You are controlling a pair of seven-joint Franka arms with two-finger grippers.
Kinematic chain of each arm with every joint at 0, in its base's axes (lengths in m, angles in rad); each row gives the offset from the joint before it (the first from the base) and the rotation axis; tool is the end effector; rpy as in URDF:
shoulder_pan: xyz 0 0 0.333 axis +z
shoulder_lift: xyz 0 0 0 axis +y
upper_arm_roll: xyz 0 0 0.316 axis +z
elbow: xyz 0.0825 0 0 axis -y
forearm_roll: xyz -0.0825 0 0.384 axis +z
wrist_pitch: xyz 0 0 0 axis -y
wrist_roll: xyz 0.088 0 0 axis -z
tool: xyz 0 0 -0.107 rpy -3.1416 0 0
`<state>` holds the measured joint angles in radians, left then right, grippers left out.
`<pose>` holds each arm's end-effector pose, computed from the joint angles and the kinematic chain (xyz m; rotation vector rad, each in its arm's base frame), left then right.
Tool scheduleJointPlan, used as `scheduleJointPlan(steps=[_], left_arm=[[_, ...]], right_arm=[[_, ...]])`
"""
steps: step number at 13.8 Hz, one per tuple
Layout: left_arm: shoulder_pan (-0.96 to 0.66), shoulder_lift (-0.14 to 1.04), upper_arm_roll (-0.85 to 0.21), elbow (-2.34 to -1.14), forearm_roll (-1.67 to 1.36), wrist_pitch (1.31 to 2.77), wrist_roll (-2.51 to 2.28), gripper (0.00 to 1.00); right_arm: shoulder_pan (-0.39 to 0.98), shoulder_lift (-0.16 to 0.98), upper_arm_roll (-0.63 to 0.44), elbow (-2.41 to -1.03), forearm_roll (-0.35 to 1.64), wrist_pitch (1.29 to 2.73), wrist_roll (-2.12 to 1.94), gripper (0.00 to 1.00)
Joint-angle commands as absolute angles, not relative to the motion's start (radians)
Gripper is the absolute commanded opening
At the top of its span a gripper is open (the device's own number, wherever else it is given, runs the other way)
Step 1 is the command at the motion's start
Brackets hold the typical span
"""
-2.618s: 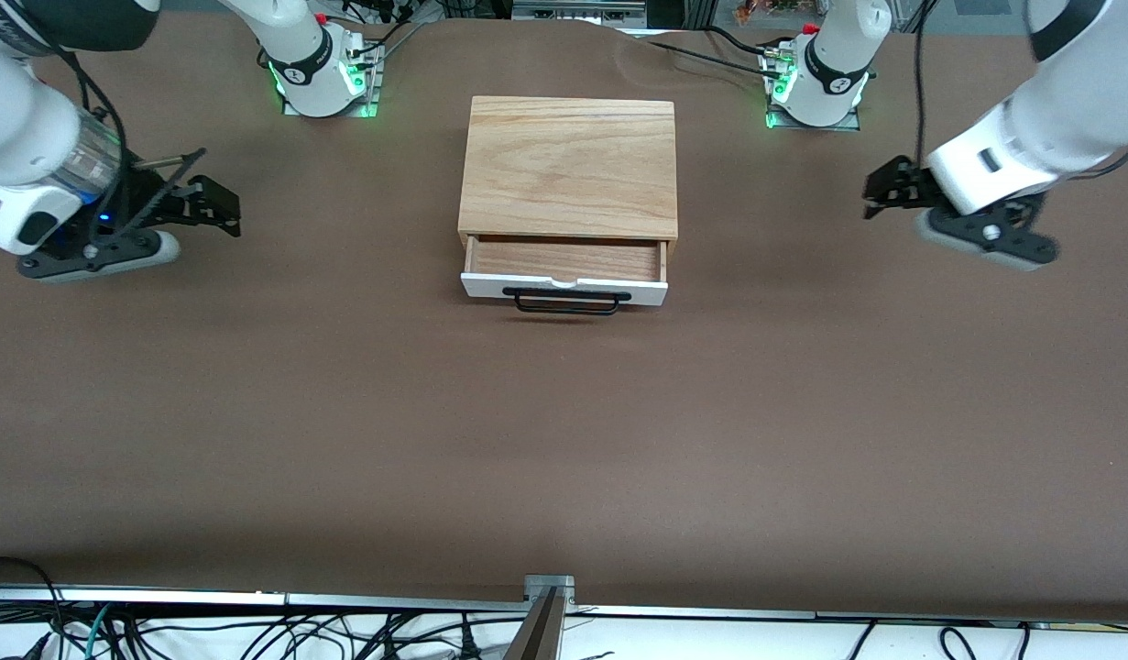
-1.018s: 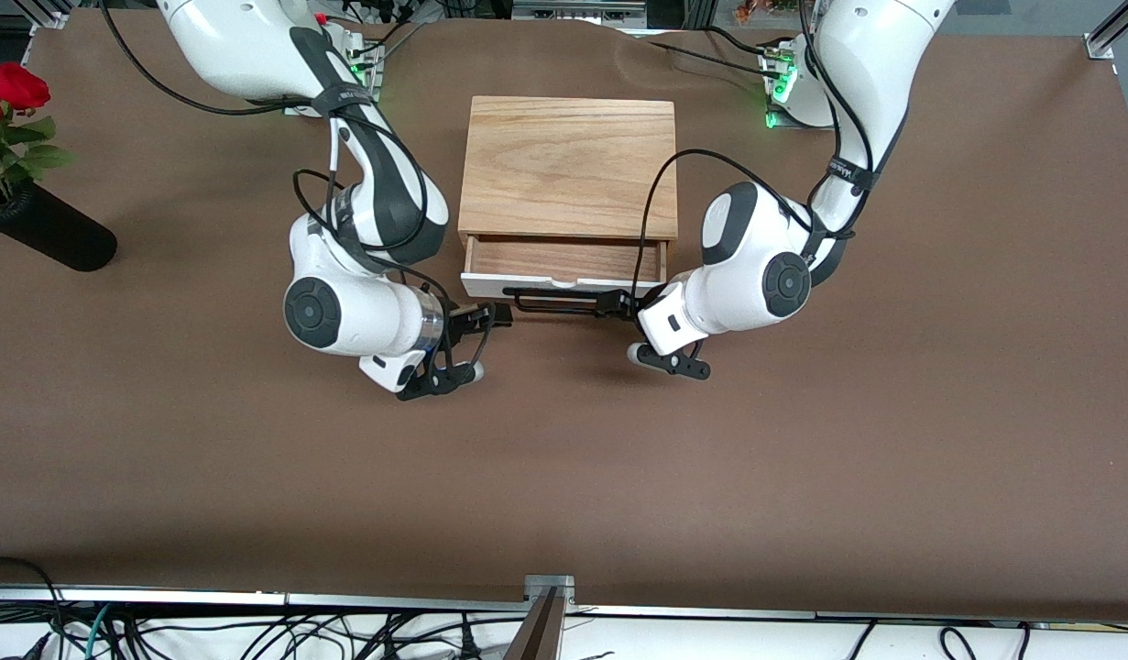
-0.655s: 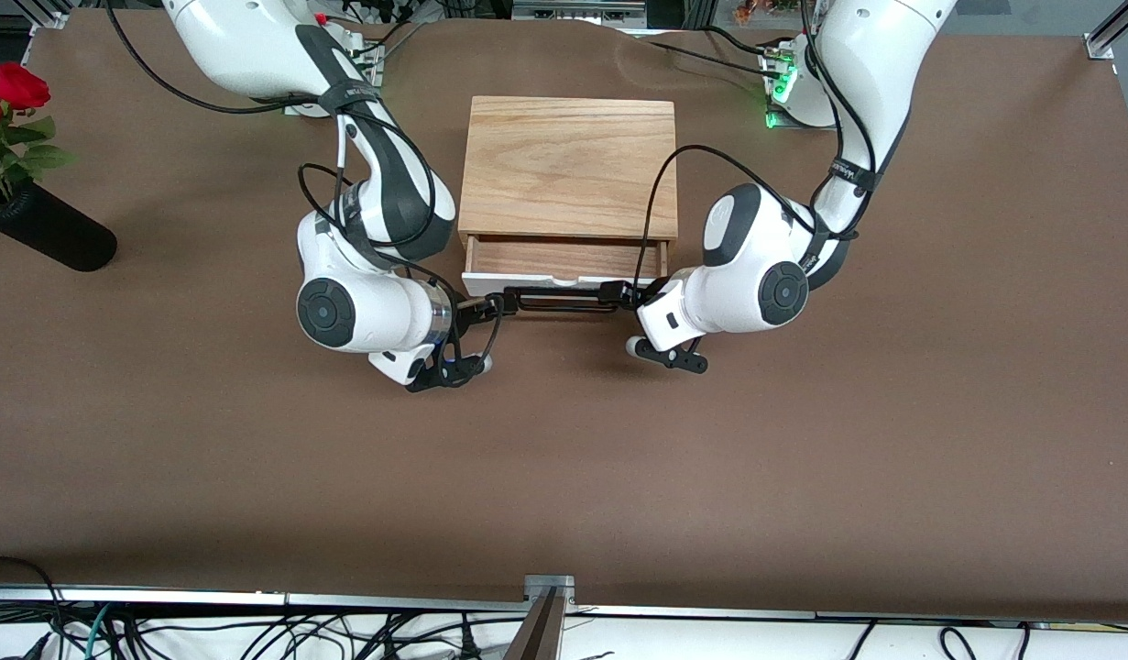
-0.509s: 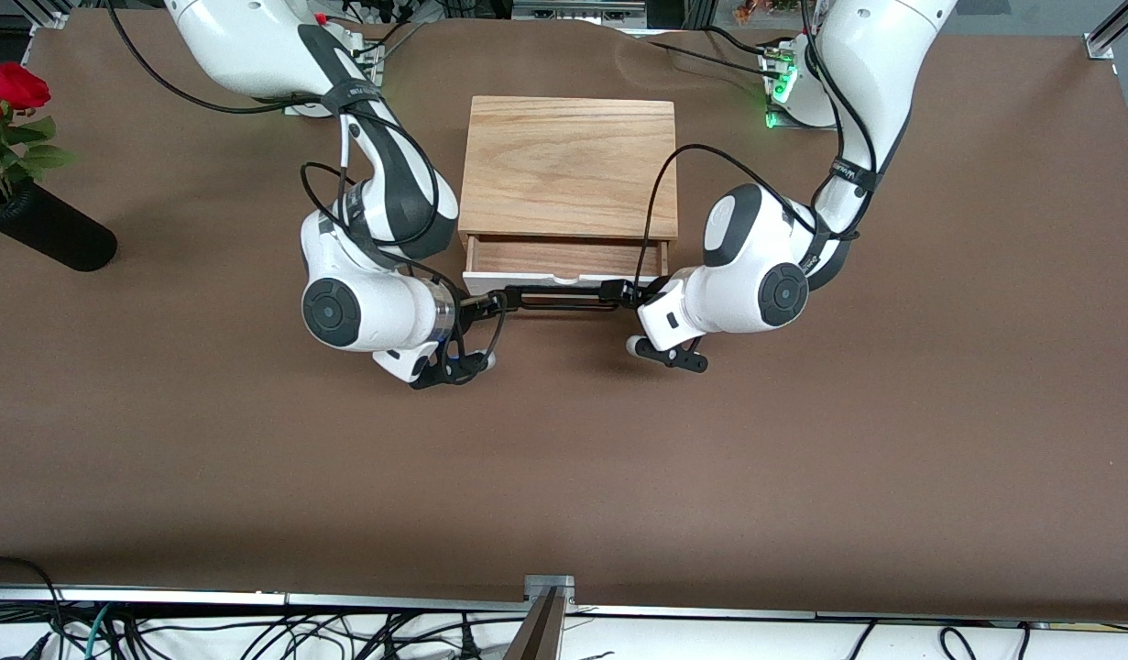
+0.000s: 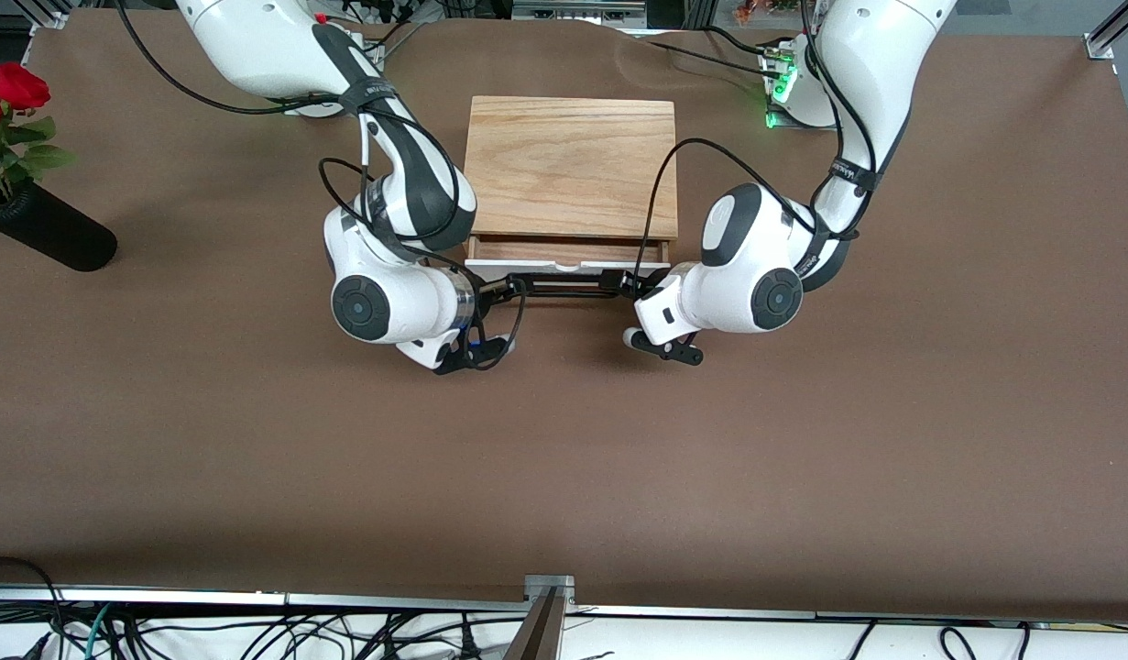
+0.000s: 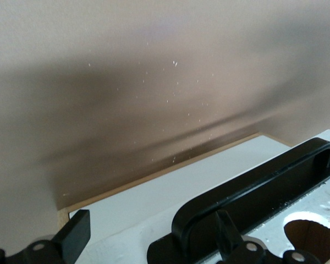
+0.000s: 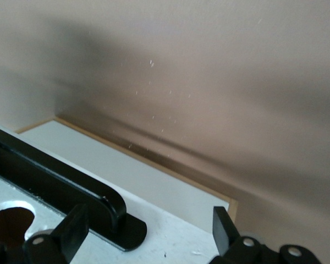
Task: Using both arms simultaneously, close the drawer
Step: 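Push the white drawer front into the box with both grippers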
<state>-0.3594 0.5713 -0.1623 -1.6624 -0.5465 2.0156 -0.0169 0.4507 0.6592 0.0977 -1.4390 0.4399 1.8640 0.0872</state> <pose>0.5652 -0.3468 0.2730 2.6116 -0.2523 -0.4757 0.5841 0.3813 0.2958 -2.7018 -0.3643 0.5059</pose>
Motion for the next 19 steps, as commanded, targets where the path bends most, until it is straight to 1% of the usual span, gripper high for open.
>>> scheduleJointPlan(steps=[1,4,8,10,13,15,16,18,19], left_arm=[[-0.371,0.578,-0.160,-1.652,-0.551,1.965,-0.018,1.00],[-0.371,0.589,-0.160,-1.651,-0.551,1.945,-0.018,1.00],[-0.383,0.589,-0.160,-1.647,-0.551,1.846,-0.021,1.00],[-0.384,0.584,-0.158,-1.641,-0.551,1.771,-0.020,1.00],[-0.370,0.575,-0.152,-1.623,-0.549,1.736,-0.017,1.00],[-0.362,0.565,-0.135,-1.550,-0.539,1.709,-0.020,1.00],[-0.359,0.563,-0.124,-1.492,-0.503,1.689,-0.020,1.00],[-0.357,0.536,-0.120,-1.389,-0.310,1.661,-0.020,1.00],[-0.357,0.513,-0.120,-1.362,-0.191,1.661,-0.017,1.00]], right_arm=[[0.449,0.631,0.110,-1.505,0.501,1.859,0.101,1.00],[0.449,0.601,0.112,-1.554,0.515,1.856,0.101,1.00],[0.449,0.568,0.124,-1.621,0.517,1.847,0.107,1.00],[0.449,0.552,0.126,-1.640,0.517,1.830,0.115,1.00],[0.448,0.534,0.123,-1.635,0.515,1.790,0.115,1.00],[0.433,0.534,0.112,-1.591,0.515,1.769,0.110,1.00],[0.422,0.532,0.098,-1.559,0.515,1.761,0.110,1.00],[0.405,0.534,0.055,-1.485,0.497,1.732,0.095,1.00],[0.402,0.532,0.023,-1.459,0.497,1.721,0.095,1.00]])
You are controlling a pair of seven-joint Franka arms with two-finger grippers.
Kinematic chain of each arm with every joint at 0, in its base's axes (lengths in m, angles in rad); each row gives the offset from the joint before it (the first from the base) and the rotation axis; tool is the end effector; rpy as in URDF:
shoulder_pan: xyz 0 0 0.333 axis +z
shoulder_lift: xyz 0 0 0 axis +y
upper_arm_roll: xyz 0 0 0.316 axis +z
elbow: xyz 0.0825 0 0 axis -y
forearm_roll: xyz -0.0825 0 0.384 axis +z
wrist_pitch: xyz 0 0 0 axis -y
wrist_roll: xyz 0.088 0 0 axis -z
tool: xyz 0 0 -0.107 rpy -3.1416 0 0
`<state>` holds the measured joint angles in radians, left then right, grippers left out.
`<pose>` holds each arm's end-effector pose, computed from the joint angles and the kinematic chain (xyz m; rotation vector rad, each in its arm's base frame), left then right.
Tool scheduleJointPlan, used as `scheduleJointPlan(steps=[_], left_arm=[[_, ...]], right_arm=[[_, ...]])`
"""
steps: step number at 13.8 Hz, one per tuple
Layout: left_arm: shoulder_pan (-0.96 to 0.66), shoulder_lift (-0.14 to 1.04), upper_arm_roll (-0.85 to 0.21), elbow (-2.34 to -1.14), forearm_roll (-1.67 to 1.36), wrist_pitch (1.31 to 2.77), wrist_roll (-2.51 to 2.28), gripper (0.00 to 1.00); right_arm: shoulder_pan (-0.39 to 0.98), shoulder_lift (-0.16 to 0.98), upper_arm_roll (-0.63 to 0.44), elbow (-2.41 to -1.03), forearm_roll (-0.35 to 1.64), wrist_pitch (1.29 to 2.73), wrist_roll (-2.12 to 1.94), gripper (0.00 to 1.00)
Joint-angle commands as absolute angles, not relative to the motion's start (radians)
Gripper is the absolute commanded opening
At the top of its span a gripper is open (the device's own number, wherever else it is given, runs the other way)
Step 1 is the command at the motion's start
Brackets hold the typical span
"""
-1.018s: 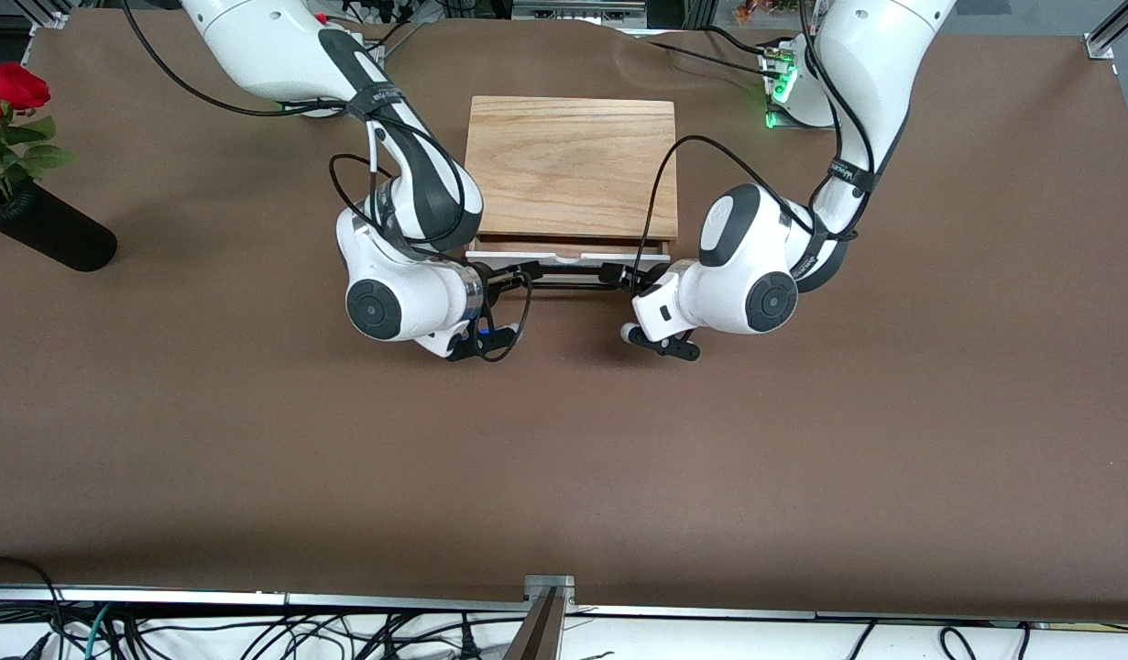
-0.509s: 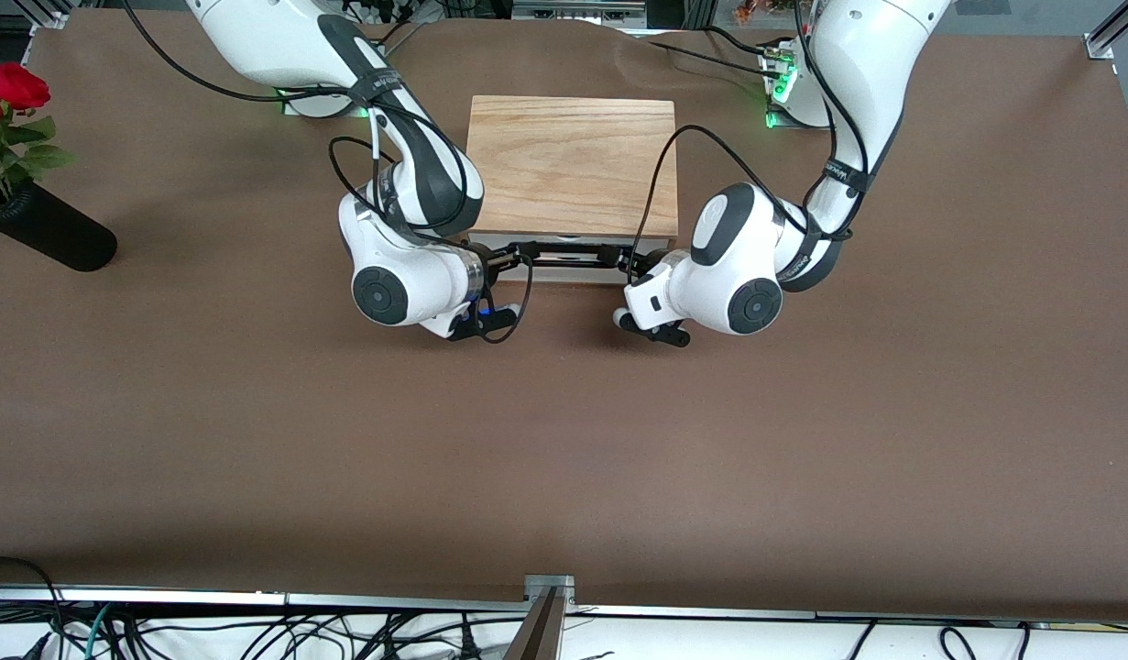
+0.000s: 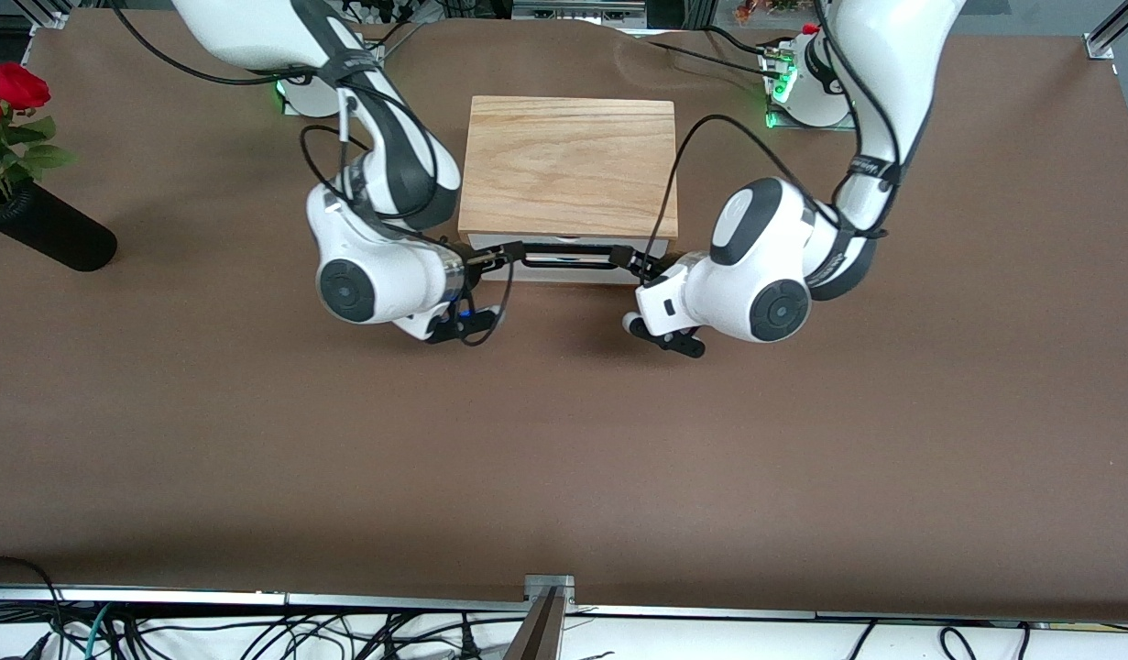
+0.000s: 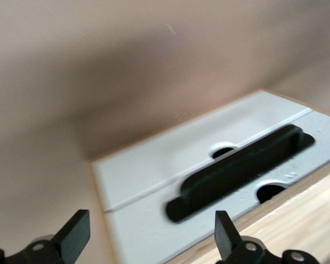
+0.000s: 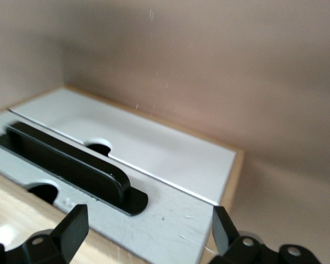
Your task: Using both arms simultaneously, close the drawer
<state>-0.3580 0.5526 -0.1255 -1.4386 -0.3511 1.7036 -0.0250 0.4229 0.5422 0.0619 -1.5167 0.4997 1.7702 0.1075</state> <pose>0.5910 -0.3309 0.3594 2.7276 -0.4846 -0.5291 0.5768 0.3443 0.3376 -2.6700 -0.2668 0.5759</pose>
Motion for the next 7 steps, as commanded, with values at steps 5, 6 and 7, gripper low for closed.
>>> scheduleJointPlan(steps=[5,6,7], left_arm=[[-0.229,0.370,-0.121,-1.341,0.048,1.609,-0.023,1.00],[-0.192,0.341,-0.121,-1.339,0.046,1.568,-0.026,1.00],[-0.145,0.322,-0.120,-1.333,0.043,1.534,-0.025,1.00]], right_arm=[[0.403,0.447,-0.141,-1.425,0.431,1.714,0.084,1.00],[0.406,0.421,-0.161,-1.425,0.404,1.686,0.086,1.00],[0.405,0.414,-0.169,-1.425,0.358,1.677,0.086,1.00]])
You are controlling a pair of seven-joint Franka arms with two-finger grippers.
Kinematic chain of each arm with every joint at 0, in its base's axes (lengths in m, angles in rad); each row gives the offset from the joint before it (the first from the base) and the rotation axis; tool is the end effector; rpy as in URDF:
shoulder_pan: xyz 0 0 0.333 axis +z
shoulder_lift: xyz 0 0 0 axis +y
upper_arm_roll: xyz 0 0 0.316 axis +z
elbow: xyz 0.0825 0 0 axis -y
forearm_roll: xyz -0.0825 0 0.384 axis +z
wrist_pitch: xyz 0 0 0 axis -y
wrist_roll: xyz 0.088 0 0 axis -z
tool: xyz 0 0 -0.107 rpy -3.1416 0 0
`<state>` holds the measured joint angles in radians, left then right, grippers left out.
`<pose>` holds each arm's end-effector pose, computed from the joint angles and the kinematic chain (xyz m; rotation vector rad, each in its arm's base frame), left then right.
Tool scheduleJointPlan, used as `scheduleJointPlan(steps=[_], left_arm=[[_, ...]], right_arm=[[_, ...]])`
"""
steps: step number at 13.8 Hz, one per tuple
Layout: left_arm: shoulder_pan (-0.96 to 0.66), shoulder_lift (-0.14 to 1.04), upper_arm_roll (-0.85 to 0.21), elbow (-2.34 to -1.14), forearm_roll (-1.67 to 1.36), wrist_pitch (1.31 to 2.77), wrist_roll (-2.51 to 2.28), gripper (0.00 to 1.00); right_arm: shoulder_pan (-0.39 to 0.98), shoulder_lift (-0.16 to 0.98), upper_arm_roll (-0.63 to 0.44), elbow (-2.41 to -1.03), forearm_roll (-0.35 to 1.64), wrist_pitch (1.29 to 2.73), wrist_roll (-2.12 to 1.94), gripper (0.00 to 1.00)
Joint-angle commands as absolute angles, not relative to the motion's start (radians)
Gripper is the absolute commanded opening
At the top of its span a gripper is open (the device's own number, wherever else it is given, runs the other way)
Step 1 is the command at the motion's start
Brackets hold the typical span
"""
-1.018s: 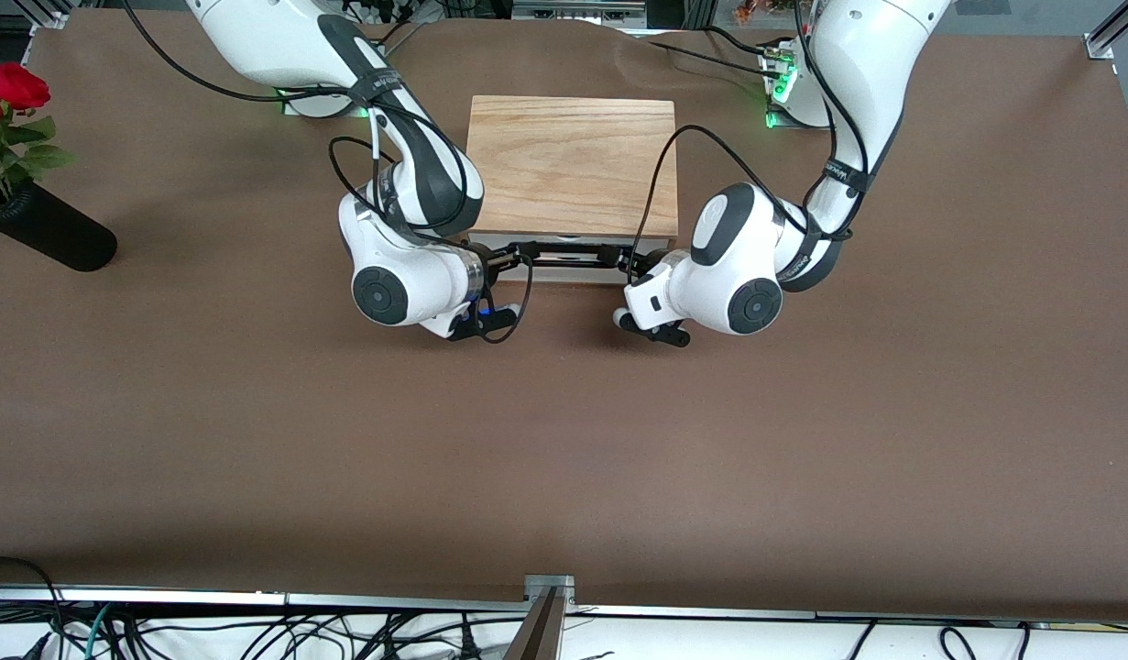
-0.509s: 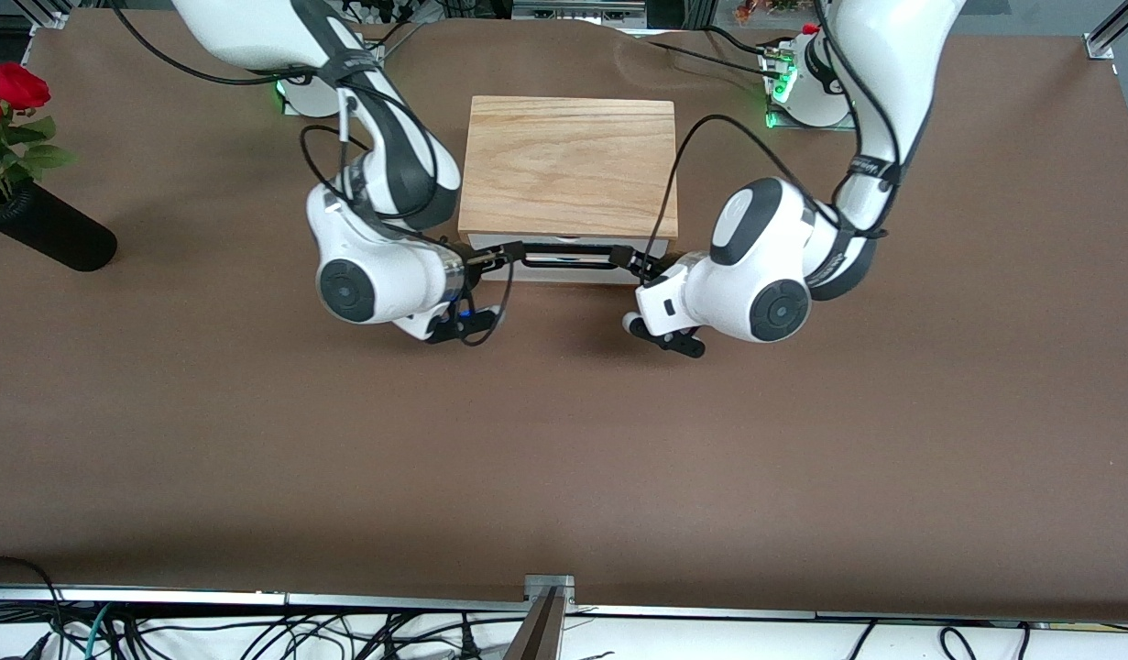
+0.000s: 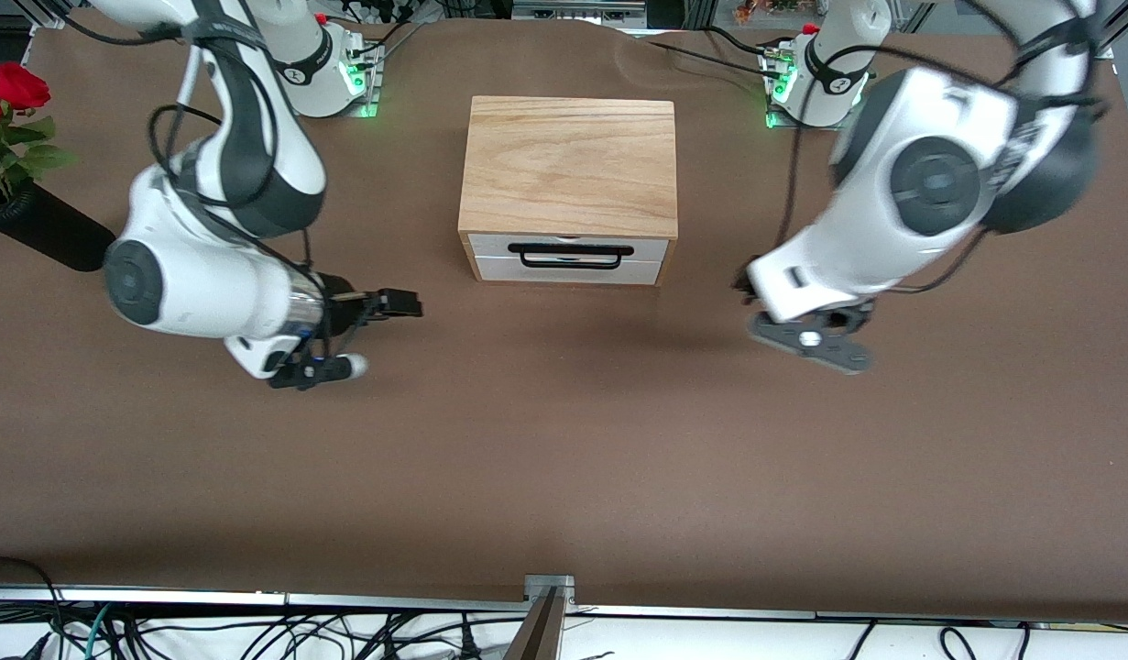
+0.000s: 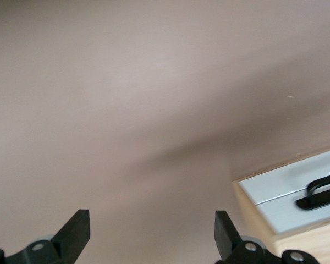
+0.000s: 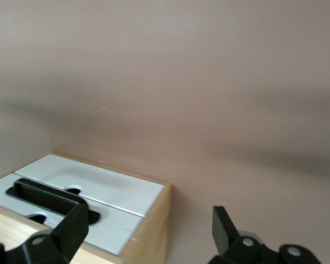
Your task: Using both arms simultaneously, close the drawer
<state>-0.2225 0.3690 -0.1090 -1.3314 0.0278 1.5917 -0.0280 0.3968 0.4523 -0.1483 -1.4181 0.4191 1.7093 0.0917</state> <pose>0.6268 -0.2000 0.5153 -3.0945 0.4683 0.1676 0.6403 0.2190 0.4349 -2.8114 -0.1060 0.2985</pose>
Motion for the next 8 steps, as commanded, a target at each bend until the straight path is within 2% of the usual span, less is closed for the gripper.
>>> scheduleJointPlan(steps=[1,3,5,8], left_arm=[[-0.090,0.298,-0.124,-1.324,0.037,1.519,-0.022,1.00],[-0.063,0.189,-0.123,-1.420,0.021,1.539,-0.023,1.00],[-0.061,0.079,-0.103,-1.578,0.021,1.557,-0.025,1.00],[-0.046,-0.124,-0.071,-1.852,-0.021,1.758,-0.018,1.00]], right_arm=[[0.406,0.393,-0.169,-1.427,0.283,1.690,0.083,1.00],[0.413,0.350,-0.176,-1.428,0.154,1.690,0.034,1.00],[0.399,0.280,-0.176,-1.456,0.130,1.675,0.023,1.00],[0.342,0.100,-0.157,-1.593,0.095,1.641,0.011,1.00]])
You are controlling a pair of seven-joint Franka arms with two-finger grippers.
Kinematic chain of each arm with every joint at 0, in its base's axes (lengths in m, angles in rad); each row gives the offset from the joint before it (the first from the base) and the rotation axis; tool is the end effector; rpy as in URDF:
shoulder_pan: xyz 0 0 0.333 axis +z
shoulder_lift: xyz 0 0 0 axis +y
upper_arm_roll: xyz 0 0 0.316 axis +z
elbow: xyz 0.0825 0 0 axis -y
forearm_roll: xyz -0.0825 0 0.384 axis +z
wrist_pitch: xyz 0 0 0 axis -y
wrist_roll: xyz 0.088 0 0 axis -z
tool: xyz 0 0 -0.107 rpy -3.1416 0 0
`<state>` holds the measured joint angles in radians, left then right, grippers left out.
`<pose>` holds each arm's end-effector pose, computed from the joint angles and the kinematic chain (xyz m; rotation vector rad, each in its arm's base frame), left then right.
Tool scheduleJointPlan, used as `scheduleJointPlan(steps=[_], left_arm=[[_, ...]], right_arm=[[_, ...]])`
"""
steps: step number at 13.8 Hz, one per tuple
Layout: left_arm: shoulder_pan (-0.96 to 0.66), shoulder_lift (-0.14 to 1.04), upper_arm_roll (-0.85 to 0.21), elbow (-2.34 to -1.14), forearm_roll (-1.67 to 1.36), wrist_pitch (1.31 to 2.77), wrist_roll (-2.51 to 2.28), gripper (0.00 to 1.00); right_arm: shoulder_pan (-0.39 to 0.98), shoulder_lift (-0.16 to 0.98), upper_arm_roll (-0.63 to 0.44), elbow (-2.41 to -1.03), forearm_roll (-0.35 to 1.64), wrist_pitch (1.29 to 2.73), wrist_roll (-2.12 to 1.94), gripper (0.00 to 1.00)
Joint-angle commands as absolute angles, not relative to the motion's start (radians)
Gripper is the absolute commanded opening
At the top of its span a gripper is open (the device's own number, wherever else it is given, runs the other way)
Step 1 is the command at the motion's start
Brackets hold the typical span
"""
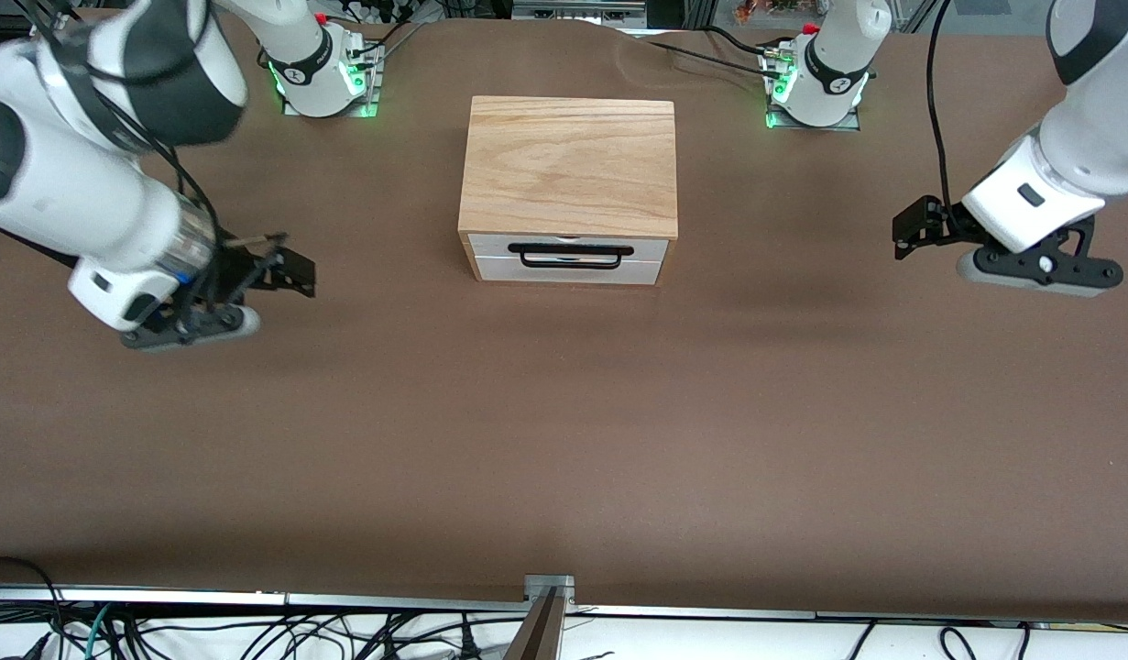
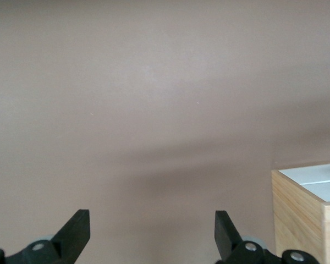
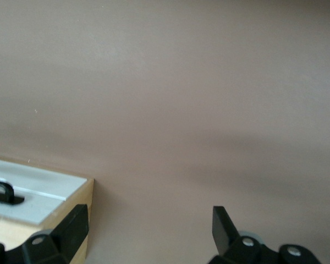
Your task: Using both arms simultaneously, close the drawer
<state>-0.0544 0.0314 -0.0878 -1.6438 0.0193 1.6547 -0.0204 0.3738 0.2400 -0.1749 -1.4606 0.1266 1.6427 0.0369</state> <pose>0.5633 -0.0780 0.5796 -3.1174 0.1929 0.0296 0.6104 0.1480 0.5428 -3.0535 -0.2345 0.0977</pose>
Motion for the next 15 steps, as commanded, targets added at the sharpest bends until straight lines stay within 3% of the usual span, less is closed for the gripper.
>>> scheduleJointPlan(steps=[1,4,15], left_arm=[[-0.043,-0.126,-0.072,-1.847,-0.028,1.734,-0.011,1.00],[-0.046,-0.095,-0.078,-1.796,-0.028,1.661,-0.031,1.00],[-0.046,-0.071,-0.077,-1.746,-0.012,1.654,-0.020,1.00]], right_arm=[[0.310,0.063,-0.135,-1.618,0.043,1.641,-0.017,1.00],[0.218,-0.012,-0.071,-1.667,0.008,1.635,-0.057,1.00],[0.210,-0.043,-0.071,-1.678,0.006,1.583,-0.038,1.00]])
